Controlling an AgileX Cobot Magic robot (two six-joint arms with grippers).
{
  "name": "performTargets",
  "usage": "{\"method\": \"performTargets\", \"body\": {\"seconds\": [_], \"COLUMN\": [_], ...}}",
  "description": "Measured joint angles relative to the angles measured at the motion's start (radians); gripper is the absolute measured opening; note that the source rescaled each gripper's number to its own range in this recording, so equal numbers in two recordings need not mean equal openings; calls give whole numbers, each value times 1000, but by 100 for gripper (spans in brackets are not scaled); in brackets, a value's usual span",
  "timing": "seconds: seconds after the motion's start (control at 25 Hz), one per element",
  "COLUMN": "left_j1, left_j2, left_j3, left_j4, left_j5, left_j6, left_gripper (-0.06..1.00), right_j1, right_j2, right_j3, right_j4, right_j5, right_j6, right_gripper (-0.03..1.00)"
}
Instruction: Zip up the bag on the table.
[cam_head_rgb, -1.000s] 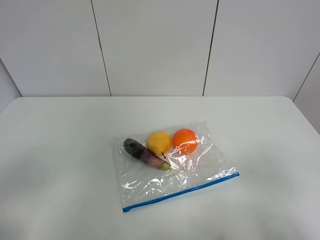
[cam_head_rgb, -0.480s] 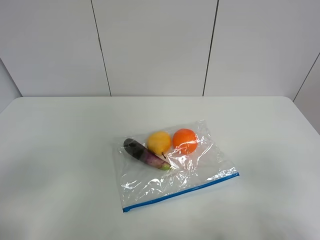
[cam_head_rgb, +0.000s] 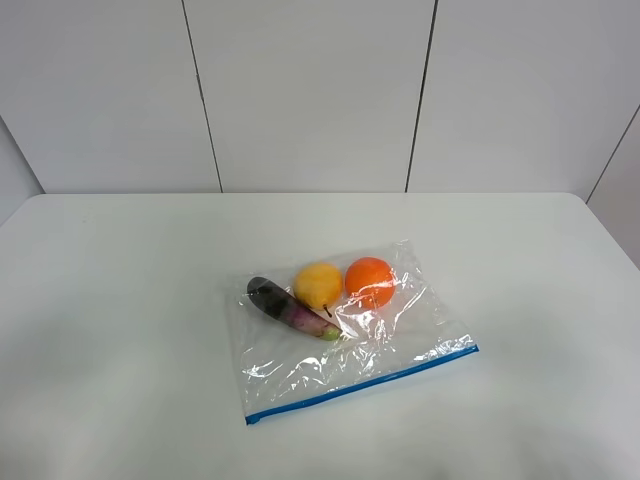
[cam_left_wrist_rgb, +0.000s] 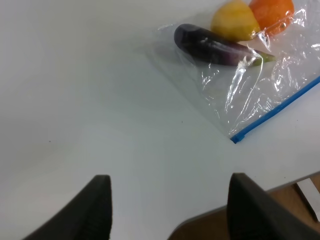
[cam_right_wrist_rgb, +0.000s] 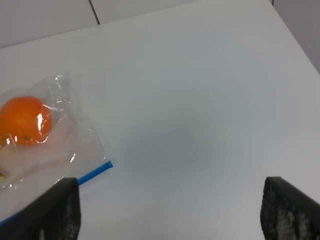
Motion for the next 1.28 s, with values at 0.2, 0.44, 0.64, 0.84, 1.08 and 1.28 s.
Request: {"method": "performTargets", "body": {"seconds": [0.2,0.44,0.64,0.84,1.08,1.28], "left_j1": [0,0,0,0,0,0], "left_j2": [0,0,0,0,0,0], "left_j3": [0,0,0,0,0,0], "left_j4": [0,0,0,0,0,0], "left_j5": [0,0,0,0,0,0], "left_j6": [0,0,0,0,0,0], "left_gripper": [98,98,98,98,98,98], "right_j1": [0,0,0,0,0,0], "right_j2": [0,0,0,0,0,0], "right_j3": [0,0,0,0,0,0], "right_j4": [0,0,0,0,0,1], "right_j5": [0,0,0,0,0,0], "right_j6": [0,1,1,1,1,1], "right_gripper": [100,100,100,100,100,100]}}
